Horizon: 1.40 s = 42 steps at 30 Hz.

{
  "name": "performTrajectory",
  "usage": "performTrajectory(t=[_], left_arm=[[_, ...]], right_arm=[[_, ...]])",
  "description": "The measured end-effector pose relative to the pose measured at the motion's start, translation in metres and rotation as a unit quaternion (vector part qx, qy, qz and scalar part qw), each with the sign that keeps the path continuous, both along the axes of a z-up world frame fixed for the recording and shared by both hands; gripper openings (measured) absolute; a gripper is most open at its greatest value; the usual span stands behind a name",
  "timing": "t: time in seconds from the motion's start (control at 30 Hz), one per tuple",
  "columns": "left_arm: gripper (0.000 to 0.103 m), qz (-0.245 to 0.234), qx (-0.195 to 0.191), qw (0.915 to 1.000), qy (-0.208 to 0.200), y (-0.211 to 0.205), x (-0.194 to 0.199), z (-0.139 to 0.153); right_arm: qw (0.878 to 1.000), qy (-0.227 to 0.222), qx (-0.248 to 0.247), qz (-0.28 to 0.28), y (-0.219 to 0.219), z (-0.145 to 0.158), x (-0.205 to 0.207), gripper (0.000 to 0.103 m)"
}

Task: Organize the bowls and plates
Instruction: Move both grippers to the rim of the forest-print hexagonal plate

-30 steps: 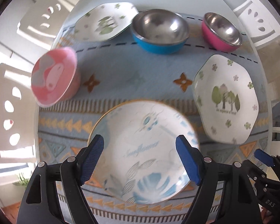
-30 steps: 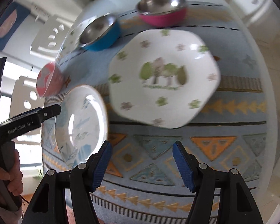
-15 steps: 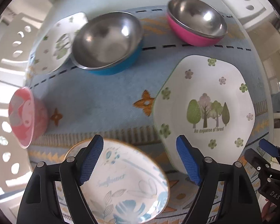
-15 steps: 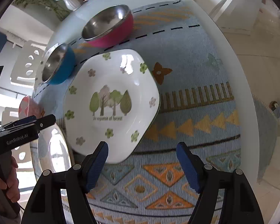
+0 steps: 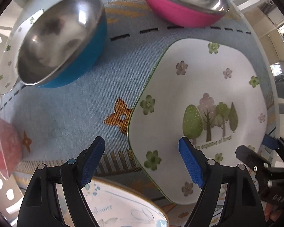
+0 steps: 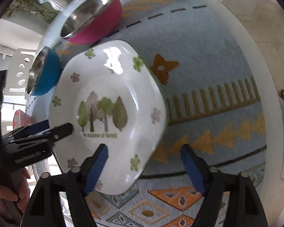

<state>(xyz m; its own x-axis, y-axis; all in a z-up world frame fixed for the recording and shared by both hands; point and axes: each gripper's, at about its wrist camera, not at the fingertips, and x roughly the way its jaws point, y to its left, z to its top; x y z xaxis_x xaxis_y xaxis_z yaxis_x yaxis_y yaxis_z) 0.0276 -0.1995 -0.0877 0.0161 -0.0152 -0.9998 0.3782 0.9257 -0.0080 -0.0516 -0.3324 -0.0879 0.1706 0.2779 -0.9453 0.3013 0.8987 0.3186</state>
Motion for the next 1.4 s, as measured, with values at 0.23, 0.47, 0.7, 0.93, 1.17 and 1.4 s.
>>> performTrajectory(t=[0.23,0.47,0.7,0.93,1.17,1.4], left_arm=[[0.096,0.012,-0.037,0.9992,0.008,0.010,0.009,-0.010],[0.103,0.013,-0.040,0.9991,0.003,0.016,0.017,-0.016],[0.103,0.016,-0.043,0.9990,-0.002,0.016,0.016,-0.016],[0.103,0.019,-0.044,0.9988,-0.006,0.014,0.013,-0.011],[0.103,0.019,-0.044,0.9988,-0.007,0.016,0.015,-0.014],[0.103,0.019,-0.044,0.9988,-0.007,0.015,0.014,-0.014]], right_arm=[[0.996,0.021,-0.068,0.051,0.029,-0.007,0.021,0.103],[0.991,0.006,-0.118,0.060,0.039,-0.008,0.031,0.103],[0.991,0.001,-0.119,0.060,0.042,-0.008,0.035,0.103],[0.991,-0.005,-0.121,0.061,0.040,-0.006,0.030,0.103],[0.991,-0.007,-0.122,0.062,0.042,-0.006,0.029,0.103],[0.990,-0.007,-0.122,0.064,0.042,-0.006,0.029,0.103]])
